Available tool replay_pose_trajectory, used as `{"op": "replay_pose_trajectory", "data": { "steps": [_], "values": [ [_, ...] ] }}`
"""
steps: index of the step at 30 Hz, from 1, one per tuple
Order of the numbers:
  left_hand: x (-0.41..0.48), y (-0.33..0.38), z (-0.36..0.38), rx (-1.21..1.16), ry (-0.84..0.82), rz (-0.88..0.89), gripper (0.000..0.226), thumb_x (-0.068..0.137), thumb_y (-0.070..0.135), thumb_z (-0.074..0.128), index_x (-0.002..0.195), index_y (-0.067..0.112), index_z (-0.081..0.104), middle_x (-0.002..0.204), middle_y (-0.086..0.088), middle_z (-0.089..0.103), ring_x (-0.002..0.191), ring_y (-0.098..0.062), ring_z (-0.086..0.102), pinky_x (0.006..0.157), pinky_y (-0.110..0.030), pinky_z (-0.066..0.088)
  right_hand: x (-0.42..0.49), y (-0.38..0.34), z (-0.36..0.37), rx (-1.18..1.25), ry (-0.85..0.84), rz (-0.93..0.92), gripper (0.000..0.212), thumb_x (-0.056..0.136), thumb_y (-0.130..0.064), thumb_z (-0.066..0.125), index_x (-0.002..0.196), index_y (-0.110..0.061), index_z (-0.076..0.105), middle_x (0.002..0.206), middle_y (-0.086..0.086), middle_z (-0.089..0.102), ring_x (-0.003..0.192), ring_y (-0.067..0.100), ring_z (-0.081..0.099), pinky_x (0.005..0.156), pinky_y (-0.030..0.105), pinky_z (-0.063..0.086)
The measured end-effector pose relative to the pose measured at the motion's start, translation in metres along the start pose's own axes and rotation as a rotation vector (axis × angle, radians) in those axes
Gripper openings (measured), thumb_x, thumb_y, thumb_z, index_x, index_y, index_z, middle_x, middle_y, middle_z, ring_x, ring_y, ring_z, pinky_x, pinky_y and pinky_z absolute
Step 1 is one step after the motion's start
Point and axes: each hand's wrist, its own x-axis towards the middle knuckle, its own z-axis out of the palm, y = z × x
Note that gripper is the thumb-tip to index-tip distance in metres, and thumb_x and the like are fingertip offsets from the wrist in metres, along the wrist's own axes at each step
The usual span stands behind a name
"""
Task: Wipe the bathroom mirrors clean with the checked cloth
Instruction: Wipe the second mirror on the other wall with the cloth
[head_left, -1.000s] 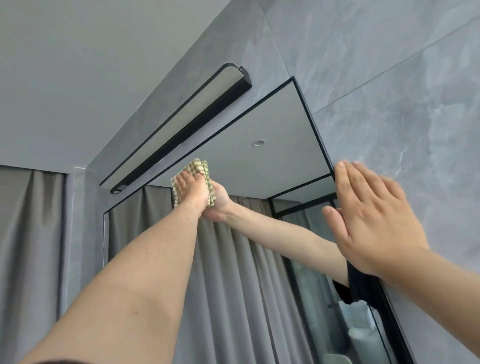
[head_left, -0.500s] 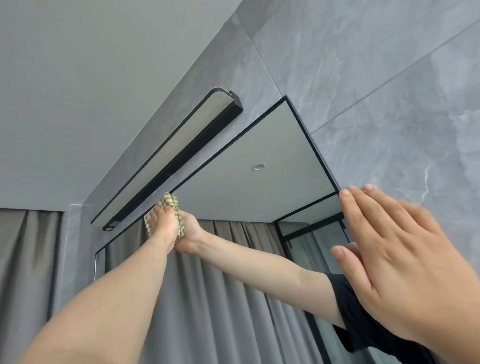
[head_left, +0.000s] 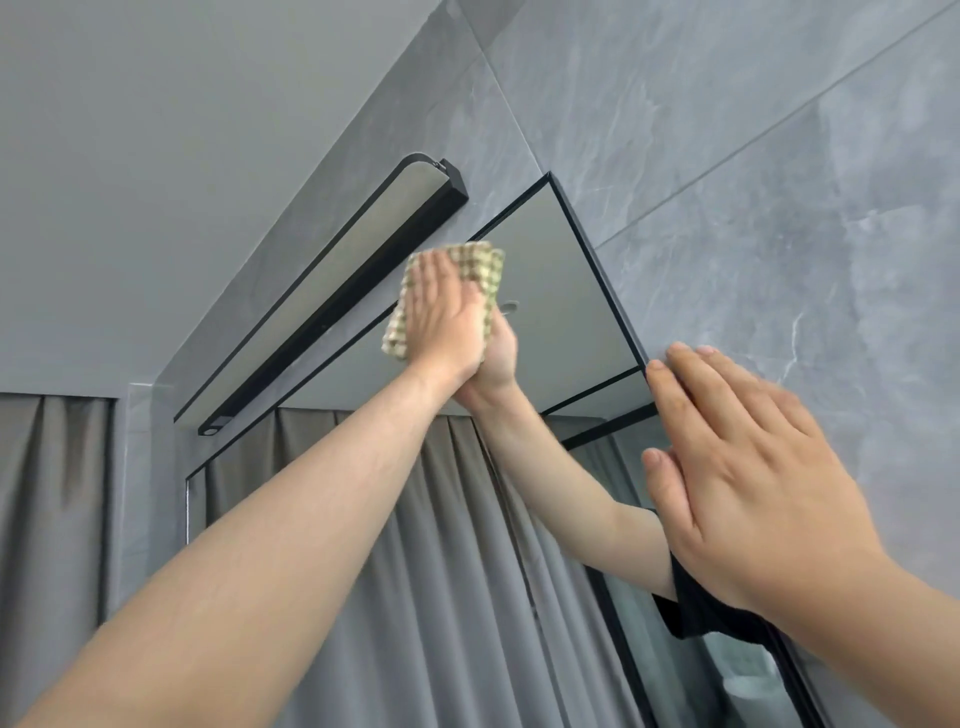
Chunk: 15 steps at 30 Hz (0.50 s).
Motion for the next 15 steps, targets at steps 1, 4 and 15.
{"op": "replay_pose_trajectory", "data": {
  "steps": [1,4,15],
  "values": [
    [0.004,0.018,0.001,0.014,-0.005,0.06,0.06,0.108,0.034,0.016,0.158,0.009,-0.005,0.166,-0.006,-0.012,0.152,-0.015,-0.013,0.121,-0.03,-0.013,-0.007,0.016,-0.001,-0.017,-0.018,0.114,0.058,0.092,-0.031,0.036,0.136,0.002,0.054,0.144,0.021,0.051,0.136,0.036,0.045,0.109,0.044,0.03],
    [0.01,0.052,0.002,0.033,-0.005,0.144,0.059,0.107,0.033,0.015,0.158,0.011,-0.006,0.166,-0.004,-0.012,0.152,-0.014,-0.014,0.123,-0.032,-0.012,0.007,0.005,0.017,0.046,-0.083,0.157,0.049,0.088,-0.019,0.04,0.128,0.0,0.06,0.142,0.021,0.052,0.134,0.037,0.047,0.107,0.047,0.034],
    [-0.003,0.078,0.005,0.117,-0.046,0.512,0.06,0.106,0.031,0.018,0.158,0.012,-0.003,0.167,-0.005,-0.011,0.152,-0.014,-0.014,0.122,-0.031,-0.013,0.005,0.012,0.019,-0.008,-0.047,0.062,0.051,0.082,-0.013,0.048,0.131,-0.006,0.062,0.136,0.022,0.057,0.131,0.041,0.048,0.1,0.052,0.036]
  ]
}}
